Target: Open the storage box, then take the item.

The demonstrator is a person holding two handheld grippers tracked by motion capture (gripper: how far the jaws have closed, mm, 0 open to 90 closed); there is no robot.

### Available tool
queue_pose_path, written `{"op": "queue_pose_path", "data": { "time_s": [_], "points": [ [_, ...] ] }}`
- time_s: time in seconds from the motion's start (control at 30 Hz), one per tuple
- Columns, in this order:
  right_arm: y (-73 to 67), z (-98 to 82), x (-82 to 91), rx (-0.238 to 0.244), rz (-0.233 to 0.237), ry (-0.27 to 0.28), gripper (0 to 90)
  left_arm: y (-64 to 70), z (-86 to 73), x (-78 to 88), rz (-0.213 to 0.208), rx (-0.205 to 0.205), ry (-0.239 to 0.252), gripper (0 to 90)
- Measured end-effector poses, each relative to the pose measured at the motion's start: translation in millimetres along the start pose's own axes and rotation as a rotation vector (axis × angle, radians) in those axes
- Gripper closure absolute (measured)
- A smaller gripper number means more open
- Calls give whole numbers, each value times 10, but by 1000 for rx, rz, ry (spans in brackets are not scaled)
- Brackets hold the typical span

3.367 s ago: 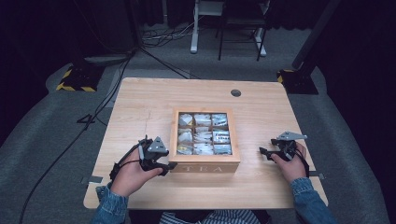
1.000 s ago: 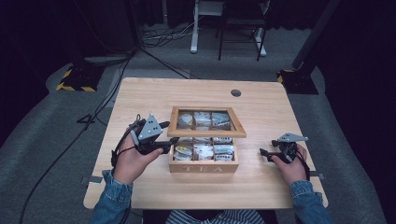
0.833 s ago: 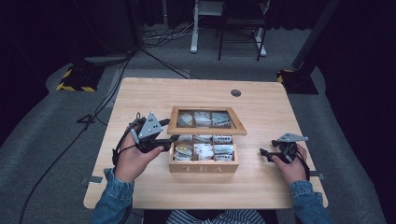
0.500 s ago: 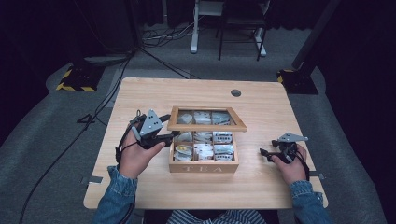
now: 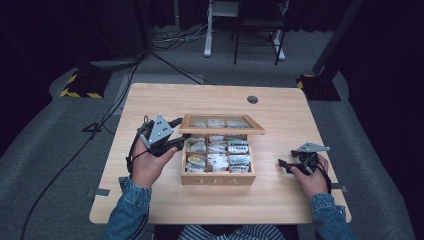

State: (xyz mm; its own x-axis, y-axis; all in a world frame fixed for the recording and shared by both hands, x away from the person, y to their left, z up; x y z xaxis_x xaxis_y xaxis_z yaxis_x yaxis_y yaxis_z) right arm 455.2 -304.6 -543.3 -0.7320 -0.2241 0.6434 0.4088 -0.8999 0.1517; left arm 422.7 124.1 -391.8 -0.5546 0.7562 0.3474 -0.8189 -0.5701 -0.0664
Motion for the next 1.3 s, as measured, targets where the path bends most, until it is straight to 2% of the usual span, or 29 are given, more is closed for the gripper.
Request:
{"op": "queue_pose_path", "data": {
  "time_s": [0.1, 0.23, 0.47, 0.87, 1.0, 1.2, 1.3],
  "points": [
    [0, 0, 0, 0, 0, 0, 271, -12, -2, -3, 5, 34, 15, 503],
    [0, 0, 0, 0, 0, 0, 271, -19, 13, -11, 30, 43, 34, 521],
    [0, 0, 0, 0, 0, 0, 271, -30, 50, -28, 66, 45, 55, 529],
    [-2, 6, -9, -2, -6, -10, 244, -46, 63, -31, 64, 45, 57, 529],
    [13, 4, -1, -18, -20, -5, 298, -49, 65, -32, 65, 47, 59, 529],
    [17, 2, 5, -24, -24, -4, 320, -47, 63, -32, 63, 48, 59, 529],
    [18, -1, 17, -26, -19, 4, 380, -46, 63, -31, 63, 47, 57, 529]
  ]
}}
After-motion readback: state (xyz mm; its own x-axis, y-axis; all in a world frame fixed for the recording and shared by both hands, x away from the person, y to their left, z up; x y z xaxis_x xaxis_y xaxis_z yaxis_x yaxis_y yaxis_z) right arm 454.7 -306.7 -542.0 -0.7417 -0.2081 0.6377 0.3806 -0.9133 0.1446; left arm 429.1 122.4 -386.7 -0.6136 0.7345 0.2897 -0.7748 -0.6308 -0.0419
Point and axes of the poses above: each handheld gripper's, and its own axes: x roughly backward along the jaws, z roughly out of its top, y roughly to its right, the point moved 6 cm from there along -x, roughly forward along the jaws, and after that the axes turned 13 degrees about -z, right-handed, at the moved point
